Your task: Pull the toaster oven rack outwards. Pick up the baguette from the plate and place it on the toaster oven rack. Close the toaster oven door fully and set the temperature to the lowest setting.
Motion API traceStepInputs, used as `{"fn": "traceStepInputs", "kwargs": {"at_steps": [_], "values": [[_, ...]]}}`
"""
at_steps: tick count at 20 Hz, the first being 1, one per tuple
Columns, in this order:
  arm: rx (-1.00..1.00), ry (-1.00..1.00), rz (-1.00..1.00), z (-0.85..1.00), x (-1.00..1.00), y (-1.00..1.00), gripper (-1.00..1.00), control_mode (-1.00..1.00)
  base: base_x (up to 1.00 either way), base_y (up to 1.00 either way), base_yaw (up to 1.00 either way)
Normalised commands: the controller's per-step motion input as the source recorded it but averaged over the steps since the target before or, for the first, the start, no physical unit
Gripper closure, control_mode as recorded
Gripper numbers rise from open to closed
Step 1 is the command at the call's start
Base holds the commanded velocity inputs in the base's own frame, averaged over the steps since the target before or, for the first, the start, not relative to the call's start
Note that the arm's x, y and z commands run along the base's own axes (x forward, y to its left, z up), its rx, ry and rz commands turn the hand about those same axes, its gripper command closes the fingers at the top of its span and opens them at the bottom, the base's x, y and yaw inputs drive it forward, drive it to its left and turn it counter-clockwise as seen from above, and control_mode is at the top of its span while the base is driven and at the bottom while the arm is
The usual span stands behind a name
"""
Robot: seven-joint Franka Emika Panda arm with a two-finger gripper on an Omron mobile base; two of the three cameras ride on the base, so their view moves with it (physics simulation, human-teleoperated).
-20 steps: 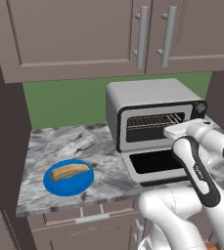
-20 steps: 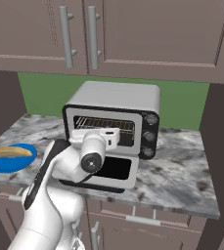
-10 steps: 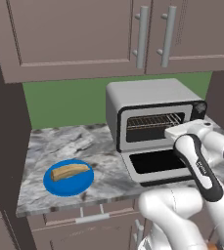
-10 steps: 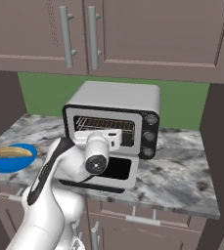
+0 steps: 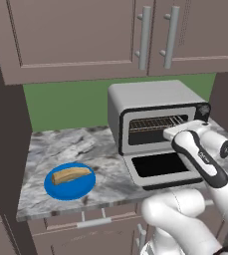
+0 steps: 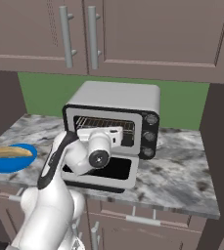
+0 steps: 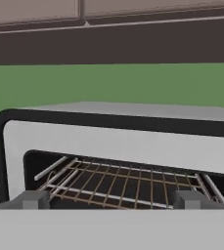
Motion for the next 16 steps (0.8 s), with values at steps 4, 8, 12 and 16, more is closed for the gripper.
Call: {"fn": "traceStepInputs", "kwargs": {"at_steps": [4, 8, 12, 16], "values": [[0.00, 0.05, 0.00, -0.05, 0.37, 0.20, -1.00, -1.00, 0.00, 0.00, 0.00], [0.01, 0.03, -0.02, -0.33, 0.14, 0.00, -1.00, -1.00, 0.00, 0.00, 0.00], [0.07, 0.00, -0.05, -0.08, 0.19, 0.00, -1.00, -1.00, 0.00, 0.00, 0.00], [0.04, 0.00, -0.08, 0.00, 0.29, 0.00, -1.00, -1.00, 0.00, 0.00, 0.00]]}}
